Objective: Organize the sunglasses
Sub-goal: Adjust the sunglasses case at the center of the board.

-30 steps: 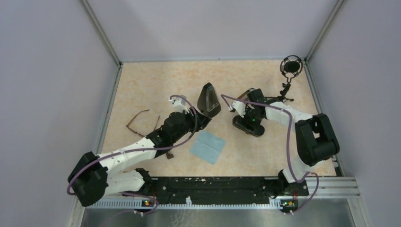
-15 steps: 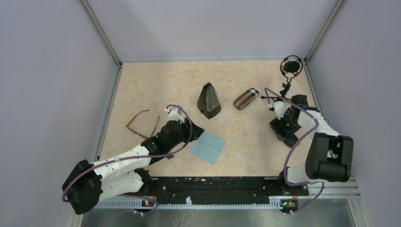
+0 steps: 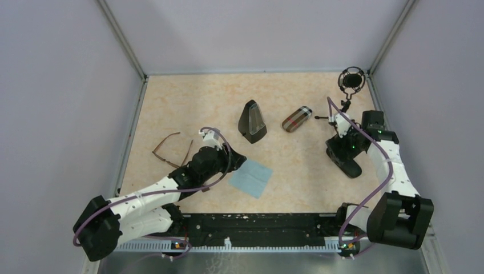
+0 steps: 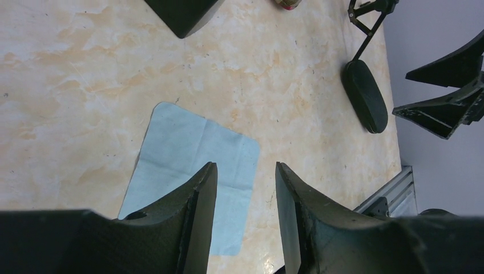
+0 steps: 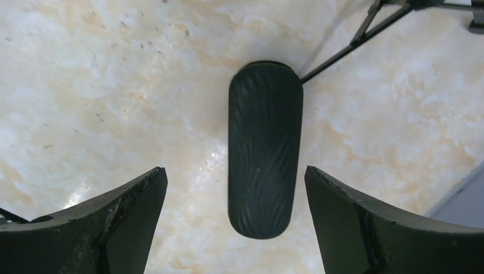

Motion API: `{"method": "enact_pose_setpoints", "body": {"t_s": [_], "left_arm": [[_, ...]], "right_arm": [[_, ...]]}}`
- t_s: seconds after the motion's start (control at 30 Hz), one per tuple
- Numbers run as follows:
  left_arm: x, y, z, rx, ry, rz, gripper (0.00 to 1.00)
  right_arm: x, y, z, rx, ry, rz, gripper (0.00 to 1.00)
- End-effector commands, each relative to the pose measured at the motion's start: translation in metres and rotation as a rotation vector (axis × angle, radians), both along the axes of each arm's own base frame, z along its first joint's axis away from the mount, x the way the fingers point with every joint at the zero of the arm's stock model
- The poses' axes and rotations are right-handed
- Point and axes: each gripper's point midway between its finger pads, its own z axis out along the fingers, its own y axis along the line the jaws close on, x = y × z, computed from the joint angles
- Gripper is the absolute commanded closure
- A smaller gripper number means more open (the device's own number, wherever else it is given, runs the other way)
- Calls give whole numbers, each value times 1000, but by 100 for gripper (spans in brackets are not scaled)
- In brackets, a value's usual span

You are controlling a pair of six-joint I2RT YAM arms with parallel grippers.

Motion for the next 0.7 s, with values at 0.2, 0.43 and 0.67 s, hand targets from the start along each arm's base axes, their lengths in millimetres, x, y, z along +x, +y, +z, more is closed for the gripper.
{"method": "enact_pose_setpoints", "body": {"t_s": [0.2,0.43,0.67], "left_arm": [[20,-60,20,213,-218,-267,46],[66,-158,37,412,-372,-465,37],[136,-222,1,603,-410,-497,34]], "right_arm": [[32,42,29,232,-85,53,18],[17,37,19,233,-97,-47,1],[3,40,26,266,-183,-104,1]]}}
